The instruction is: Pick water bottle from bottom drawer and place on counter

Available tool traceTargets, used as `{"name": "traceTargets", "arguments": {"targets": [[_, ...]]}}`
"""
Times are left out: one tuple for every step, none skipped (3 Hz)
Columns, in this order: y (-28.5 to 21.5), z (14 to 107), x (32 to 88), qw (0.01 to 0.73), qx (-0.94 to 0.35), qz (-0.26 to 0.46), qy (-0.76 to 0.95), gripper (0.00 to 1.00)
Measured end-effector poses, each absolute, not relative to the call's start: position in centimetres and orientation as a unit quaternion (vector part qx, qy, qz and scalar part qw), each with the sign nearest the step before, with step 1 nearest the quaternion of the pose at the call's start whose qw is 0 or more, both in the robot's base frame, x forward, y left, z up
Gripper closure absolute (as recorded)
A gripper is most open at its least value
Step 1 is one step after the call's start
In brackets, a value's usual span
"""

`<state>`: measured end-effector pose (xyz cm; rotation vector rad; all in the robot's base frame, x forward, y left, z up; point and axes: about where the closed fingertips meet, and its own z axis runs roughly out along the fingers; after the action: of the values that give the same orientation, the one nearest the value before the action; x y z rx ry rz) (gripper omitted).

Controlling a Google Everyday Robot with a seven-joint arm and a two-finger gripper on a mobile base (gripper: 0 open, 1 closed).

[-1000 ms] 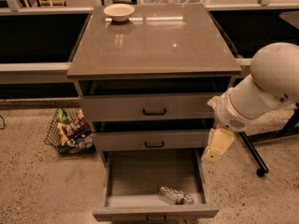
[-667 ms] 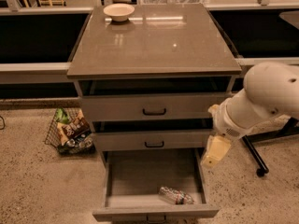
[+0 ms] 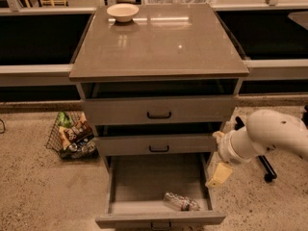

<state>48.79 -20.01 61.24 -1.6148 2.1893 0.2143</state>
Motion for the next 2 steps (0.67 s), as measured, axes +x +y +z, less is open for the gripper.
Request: {"name": "traceTargets", "arguments": {"targets": [[-20.1, 56.3, 49.8, 0.207, -0.580, 0.106, 0.781, 0.00], [-19.5, 51.8, 50.6, 0.212, -0.573, 0.151, 0.777, 0.00]]}}
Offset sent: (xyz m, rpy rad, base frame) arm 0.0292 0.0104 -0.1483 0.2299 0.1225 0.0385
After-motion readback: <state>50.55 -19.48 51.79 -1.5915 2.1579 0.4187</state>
